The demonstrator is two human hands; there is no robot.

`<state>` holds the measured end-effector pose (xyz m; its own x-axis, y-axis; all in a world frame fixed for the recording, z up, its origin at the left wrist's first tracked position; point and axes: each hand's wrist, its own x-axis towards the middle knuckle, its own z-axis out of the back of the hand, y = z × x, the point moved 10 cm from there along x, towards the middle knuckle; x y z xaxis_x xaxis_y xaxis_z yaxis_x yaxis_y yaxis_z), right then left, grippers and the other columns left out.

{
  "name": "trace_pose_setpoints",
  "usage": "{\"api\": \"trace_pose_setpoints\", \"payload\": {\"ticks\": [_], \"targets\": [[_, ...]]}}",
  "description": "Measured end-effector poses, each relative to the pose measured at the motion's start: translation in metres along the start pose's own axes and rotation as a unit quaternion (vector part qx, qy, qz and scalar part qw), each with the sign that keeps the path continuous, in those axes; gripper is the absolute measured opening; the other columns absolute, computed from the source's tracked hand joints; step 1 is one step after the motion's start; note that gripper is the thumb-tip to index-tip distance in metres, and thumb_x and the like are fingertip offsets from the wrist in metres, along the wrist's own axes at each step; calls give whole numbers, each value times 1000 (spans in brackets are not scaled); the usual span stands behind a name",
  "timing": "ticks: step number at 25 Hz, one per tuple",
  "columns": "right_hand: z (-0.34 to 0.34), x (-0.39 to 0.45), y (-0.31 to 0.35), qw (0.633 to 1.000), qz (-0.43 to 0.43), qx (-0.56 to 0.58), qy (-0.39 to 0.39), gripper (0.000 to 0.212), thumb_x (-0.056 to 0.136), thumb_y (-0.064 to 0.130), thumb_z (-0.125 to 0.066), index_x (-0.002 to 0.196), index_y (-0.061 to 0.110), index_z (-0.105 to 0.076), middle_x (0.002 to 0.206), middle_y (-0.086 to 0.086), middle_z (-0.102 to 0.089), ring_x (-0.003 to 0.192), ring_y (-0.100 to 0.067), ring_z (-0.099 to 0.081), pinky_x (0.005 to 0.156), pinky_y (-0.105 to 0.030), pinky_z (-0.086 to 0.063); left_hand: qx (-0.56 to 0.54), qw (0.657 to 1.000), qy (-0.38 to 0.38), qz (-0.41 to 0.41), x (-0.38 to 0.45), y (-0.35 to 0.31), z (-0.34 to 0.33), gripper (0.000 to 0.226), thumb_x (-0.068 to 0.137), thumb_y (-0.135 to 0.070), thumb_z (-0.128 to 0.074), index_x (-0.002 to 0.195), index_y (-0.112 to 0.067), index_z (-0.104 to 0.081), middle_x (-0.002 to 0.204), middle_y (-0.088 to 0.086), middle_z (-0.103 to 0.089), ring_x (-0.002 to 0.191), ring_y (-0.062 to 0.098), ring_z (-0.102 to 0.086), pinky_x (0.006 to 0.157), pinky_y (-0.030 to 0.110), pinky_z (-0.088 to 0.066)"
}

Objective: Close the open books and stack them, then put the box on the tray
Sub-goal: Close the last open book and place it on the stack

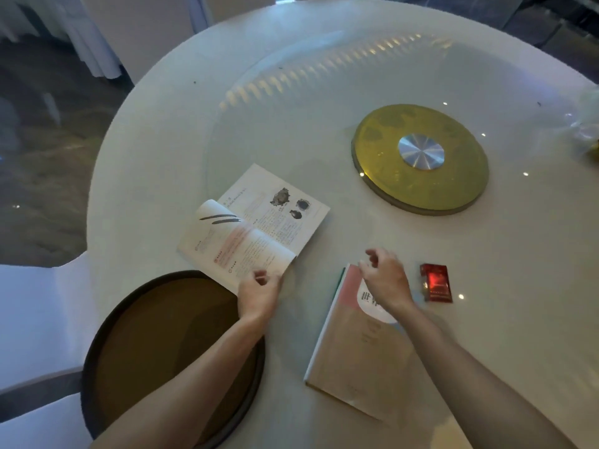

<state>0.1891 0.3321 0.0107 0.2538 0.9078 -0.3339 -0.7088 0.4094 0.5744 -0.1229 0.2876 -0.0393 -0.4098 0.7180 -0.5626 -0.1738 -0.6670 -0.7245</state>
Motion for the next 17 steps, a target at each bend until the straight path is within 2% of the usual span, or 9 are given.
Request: {"api": "trace_pose_setpoints", "payload": {"ticks": [2, 4, 6, 8, 12, 14, 17], "targets": [[-17, 30, 45, 997, 55, -23, 55, 45, 98, 26, -62, 139, 7, -62, 131, -14, -68, 120, -25, -65, 104, -42, -53, -37, 997, -53, 32, 16, 4, 26, 57, 83, -42, -75, 130, -16, -55, 124, 3, -61, 99, 17, -60, 66, 22, -45], [-38, 56, 80, 990, 83, -50, 105, 51, 98, 30, -63, 144, 8, -59, 139, -14, -68, 127, -27, -64, 109, -45, -51, -62, 990, -100, 78, 27, 16, 46, 70, 80, -42, -79, 135, -14, -47, 129, 9, -53, 102, 22, -57, 71, 31, -48], [-59, 80, 106, 981, 101, -81, 145, 58, 97, 34, -64, 150, 13, -53, 147, -12, -63, 134, -30, -60, 112, -45, -48, -75, 982, -128, 118, 35, 28, 58, 74, 78, -41, -80, 135, -12, -43, 128, 11, -49, 105, 25, -55, 73, 35, -47], [-79, 102, 122, 974, 106, -109, 166, 63, 96, 36, -67, 153, 17, -49, 150, -12, -60, 136, -33, -57, 109, -44, -46, -116, 973, -135, 148, 41, 42, 60, 73, 78, -39, -81, 134, -10, -43, 126, 11, -50, 104, 25, -55, 73, 33, -46], [-102, 137, 126, 972, 89, -142, 163, 63, 92, 39, -71, 147, 14, -51, 144, -15, -59, 135, -34, -53, 111, -47, -47, -194, 956, -117, 184, 48, 60, 50, 65, 81, -32, -81, 128, -8, -44, 110, 3, -59, 87, 14, -57, 56, 19, -39], [-109, 147, 120, 972, 67, -171, 149, 66, 92, 43, -71, 145, 10, -50, 146, -17, -53, 139, -36, -45, 114, -48, -43, -206, 954, -103, 190, 52, 65, 45, 61, 83, -31, -80, 127, -7, -46, 103, 0, -63, 77, 5, -57, 51, 15, -40], [-109, 152, 112, 976, 38, -171, 127, 79, 89, 46, -72, 151, 7, -43, 150, -19, -44, 142, -38, -39, 115, -47, -38, -212, 953, -101, 192, 54, 69, 45, 62, 85, -31, -78, 132, -4, -46, 96, -4, -61, 75, 2, -55, 52, 15, -40]]}}
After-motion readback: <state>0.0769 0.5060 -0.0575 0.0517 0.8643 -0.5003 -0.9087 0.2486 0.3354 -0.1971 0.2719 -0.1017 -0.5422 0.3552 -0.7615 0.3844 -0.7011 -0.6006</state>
